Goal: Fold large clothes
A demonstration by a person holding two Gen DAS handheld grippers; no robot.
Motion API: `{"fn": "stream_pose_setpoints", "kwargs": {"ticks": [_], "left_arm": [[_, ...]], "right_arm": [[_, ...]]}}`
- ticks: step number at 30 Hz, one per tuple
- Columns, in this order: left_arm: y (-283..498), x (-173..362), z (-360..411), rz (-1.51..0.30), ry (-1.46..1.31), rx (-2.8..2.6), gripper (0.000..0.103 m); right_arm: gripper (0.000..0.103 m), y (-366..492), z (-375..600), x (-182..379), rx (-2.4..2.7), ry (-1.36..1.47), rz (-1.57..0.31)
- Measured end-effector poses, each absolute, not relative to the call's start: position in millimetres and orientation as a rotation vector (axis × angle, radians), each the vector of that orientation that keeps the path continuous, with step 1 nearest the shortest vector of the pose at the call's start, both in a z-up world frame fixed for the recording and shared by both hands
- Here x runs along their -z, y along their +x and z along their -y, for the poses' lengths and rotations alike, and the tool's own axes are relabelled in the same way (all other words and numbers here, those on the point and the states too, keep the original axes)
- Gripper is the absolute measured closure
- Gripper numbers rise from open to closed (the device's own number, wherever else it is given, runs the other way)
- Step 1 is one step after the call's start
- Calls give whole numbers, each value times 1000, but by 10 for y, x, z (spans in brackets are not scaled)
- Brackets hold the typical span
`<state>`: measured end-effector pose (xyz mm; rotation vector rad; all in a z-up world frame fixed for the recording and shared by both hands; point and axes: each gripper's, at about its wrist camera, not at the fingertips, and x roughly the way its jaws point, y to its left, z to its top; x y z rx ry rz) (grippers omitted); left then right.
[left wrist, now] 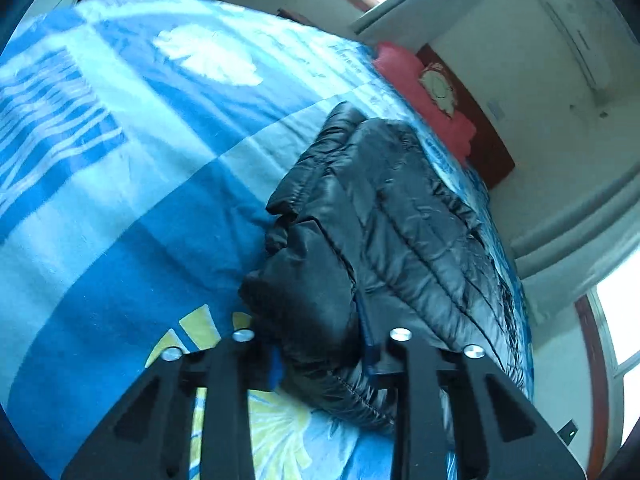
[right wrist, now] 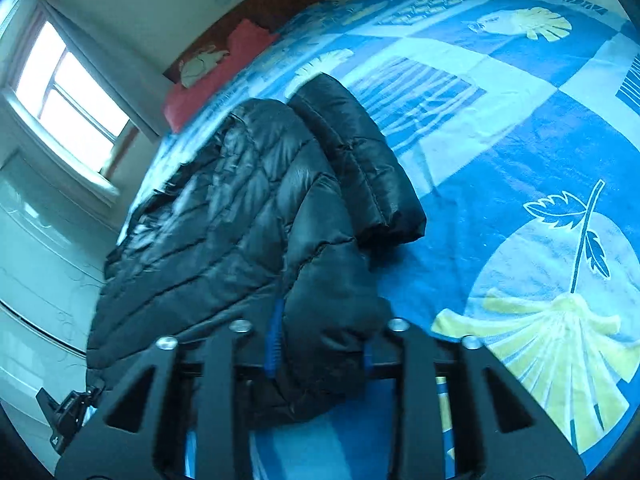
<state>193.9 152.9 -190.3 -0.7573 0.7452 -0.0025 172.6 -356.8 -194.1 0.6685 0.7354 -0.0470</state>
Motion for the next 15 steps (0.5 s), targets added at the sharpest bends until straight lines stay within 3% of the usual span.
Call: {"fn": "stream_pose_setpoints", "kwargs": {"ticks": [15], "left_arm": [[975, 1677, -1683, -782, -727, 22, 82]], "right_arm": [[84, 709, 3535, 1930, 3, 692, -766]]}}
